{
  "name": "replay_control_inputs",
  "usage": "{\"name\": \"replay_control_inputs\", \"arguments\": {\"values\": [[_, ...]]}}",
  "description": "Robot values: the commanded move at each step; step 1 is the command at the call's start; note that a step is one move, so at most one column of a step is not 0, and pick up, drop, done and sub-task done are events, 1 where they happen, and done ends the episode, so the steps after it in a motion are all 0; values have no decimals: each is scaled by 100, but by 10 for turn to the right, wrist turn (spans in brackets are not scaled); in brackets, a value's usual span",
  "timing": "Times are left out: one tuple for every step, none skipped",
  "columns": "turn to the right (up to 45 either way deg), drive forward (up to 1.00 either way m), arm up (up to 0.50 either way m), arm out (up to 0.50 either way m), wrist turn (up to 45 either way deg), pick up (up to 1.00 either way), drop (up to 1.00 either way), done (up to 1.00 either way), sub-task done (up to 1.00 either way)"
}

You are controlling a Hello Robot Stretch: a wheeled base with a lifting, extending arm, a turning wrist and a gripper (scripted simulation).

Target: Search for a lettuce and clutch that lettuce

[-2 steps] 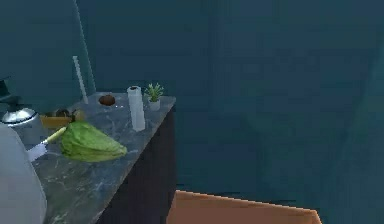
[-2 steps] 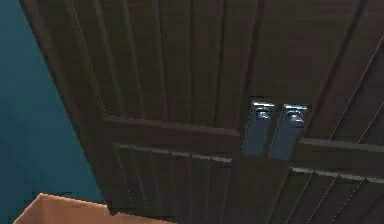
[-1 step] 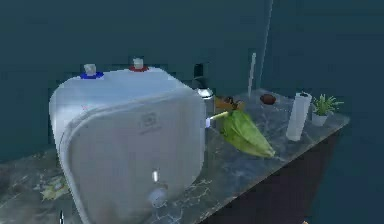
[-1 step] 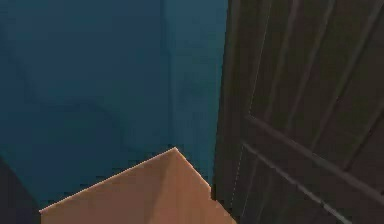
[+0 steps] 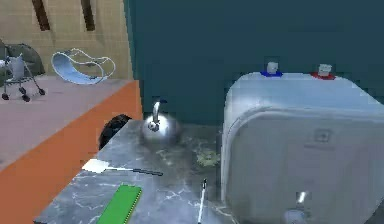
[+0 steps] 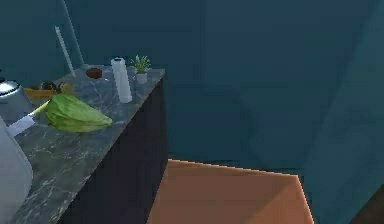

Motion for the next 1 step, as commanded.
{"name": "replay_control_inputs", "arguments": {"values": [[-240, 0, 0, 0, 0, 0, 0, 0, 0]]}}
